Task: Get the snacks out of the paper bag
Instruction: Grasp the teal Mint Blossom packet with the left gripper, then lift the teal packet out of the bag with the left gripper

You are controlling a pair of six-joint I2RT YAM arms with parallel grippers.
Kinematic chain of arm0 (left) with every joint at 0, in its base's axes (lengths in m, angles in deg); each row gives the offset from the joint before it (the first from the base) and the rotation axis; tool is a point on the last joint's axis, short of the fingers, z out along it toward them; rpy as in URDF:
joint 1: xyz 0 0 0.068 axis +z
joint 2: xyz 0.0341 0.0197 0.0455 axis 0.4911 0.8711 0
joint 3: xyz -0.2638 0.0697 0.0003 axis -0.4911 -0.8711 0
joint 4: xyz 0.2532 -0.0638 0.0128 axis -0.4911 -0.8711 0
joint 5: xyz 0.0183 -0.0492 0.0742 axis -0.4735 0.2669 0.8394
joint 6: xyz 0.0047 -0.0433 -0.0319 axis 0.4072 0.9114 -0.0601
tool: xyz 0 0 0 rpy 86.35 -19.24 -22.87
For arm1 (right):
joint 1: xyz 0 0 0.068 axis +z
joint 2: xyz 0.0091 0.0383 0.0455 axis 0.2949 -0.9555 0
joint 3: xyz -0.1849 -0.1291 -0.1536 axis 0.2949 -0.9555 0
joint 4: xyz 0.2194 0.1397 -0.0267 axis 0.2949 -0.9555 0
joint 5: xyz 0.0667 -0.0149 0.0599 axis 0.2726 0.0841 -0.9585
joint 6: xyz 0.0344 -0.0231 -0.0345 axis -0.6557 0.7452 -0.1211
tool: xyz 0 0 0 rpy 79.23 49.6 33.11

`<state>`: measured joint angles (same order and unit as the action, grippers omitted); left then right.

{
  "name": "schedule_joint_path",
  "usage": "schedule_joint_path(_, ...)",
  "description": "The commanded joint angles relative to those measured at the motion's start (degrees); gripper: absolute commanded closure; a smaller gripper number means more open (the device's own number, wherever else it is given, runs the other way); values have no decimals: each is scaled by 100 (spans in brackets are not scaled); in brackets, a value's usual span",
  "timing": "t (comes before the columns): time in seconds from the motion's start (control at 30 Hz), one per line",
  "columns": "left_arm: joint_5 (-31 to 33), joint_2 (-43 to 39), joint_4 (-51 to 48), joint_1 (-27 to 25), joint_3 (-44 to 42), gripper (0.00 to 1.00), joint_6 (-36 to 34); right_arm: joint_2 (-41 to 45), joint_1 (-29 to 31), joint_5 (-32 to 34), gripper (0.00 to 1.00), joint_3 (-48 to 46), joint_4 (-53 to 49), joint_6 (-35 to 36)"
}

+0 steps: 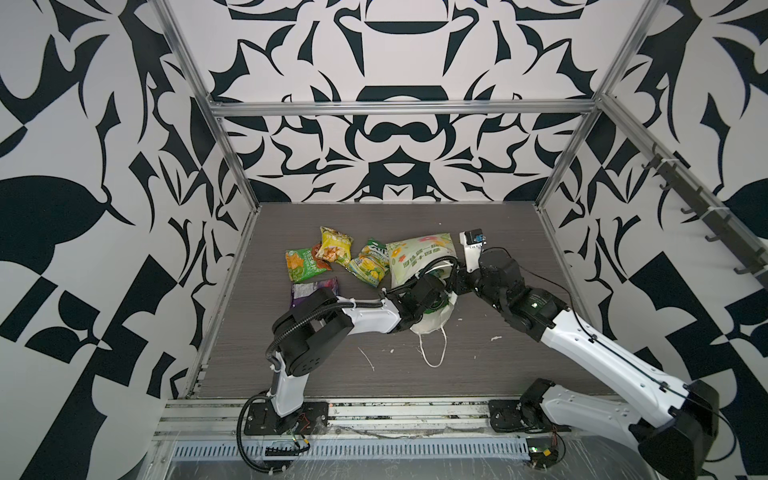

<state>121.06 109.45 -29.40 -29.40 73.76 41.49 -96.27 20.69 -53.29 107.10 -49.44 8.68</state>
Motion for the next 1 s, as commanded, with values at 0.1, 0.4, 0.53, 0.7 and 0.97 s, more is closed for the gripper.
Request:
schedule_joint_path(0.1, -155, -646, 259, -216, -270, 100, -251, -102, 83, 318, 100, 375, 218, -146)
schedule_joint_path(0.4, -87, -1289, 480, -465, -811, 100, -254, -286, -29, 378, 100, 557, 36, -156)
schedule_joint_path(0.53, -152, -1523, 736, -524, -1043, 100, -266, -271, -105, 266, 100, 567, 19, -163)
schedule_joint_path(0.7, -258, -1785, 1129, -550, -1279, 100, -376, -159, -335, 78, 100, 458, 66, -148)
schedule_joint_path(0.97, -705, -1864, 981, -705, -829, 100, -622, -324, -439, 195, 100, 475, 116, -134)
